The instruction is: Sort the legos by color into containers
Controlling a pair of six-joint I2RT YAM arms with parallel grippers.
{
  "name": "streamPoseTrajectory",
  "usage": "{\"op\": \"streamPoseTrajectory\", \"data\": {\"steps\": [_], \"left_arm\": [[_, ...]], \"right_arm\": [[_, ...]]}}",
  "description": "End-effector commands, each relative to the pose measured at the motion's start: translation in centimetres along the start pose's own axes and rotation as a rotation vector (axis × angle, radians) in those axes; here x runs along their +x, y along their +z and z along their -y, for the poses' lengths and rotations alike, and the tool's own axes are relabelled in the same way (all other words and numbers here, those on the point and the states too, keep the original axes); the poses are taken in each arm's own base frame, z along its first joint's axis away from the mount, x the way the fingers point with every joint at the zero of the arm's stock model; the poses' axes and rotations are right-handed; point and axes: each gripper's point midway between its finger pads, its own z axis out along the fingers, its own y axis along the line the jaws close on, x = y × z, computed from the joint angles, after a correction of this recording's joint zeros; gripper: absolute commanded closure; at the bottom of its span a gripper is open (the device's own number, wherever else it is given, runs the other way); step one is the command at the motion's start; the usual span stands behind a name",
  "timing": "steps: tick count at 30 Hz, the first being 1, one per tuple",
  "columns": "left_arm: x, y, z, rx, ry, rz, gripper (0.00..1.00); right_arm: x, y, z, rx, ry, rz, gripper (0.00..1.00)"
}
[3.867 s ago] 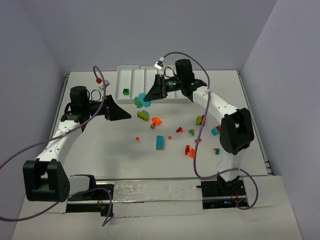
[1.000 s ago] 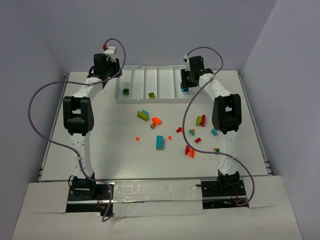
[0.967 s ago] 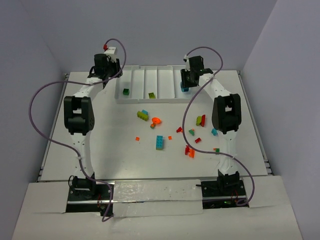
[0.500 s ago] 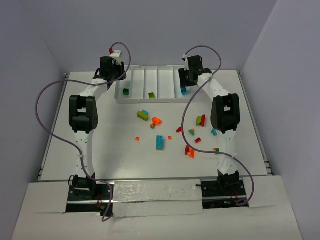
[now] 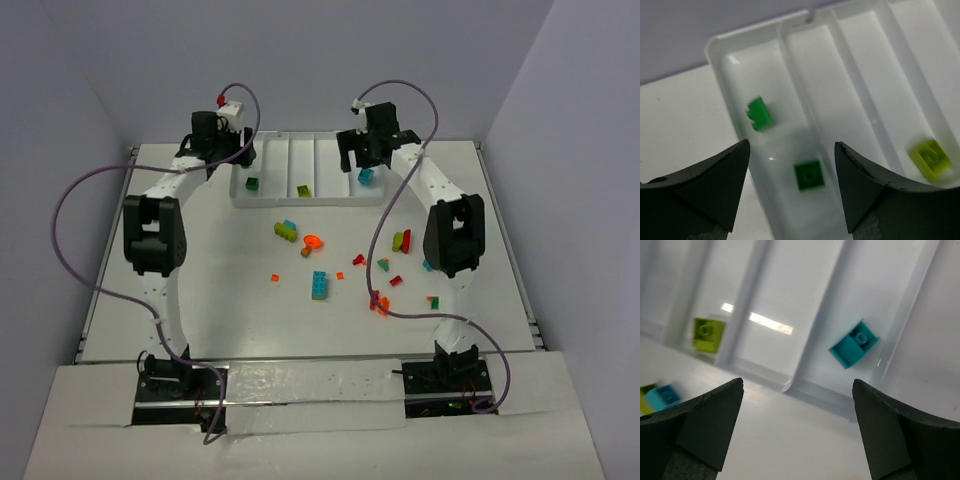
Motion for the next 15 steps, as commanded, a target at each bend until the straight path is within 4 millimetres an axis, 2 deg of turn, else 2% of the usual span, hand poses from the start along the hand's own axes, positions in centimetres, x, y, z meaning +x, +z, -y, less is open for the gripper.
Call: {"op": "streamPoseTrajectory", "data": {"steps": [1,3,5,6,8,9,14,15], "left_arm": [[-3.5,-9.7,8.8,0.392,0.228,0.088,0.20],[-3.1,-11.6,11.0,0.463,0.313,0.080,0.20],[-1.1,-12.1,12.0,0.469,0.295,0.006,0.21],[-0.5,-12.3,12.2,0.458,0.268,-0.017,0.23],[2.8,-12.1,12.1,0.414,0.171,-0.080,0.23],[2.7,-12.3,12.6,0.394,0.163,-0.059,0.23],[7.0,-13.8,14.6,0.375,0.073,-0.101,0.24],[7.5,-13.8,14.6,0.374,0.058,-0.108,0.24]], "right_arm": [[-4.4,-8.9,-3.8,-0.114,-0.024,0.150,0.02],[-3.5,-10.2,-4.3,-0.143,-0.026,0.144,0.02],[-2.5,-11.1,-4.6,-0.156,-0.028,0.135,0.02],[-1.9,-11.3,-4.6,-0.157,-0.026,0.125,0.02],[-1.1,-11.6,-4.7,-0.161,-0.023,0.111,0.02],[-0.4,-11.8,-4.9,-0.173,-0.023,0.099,0.02],[3.1,-11.8,-7.4,-0.273,-0.091,0.048,0.06],[3.2,-11.8,-8.0,-0.278,-0.113,0.050,0.06]]}}
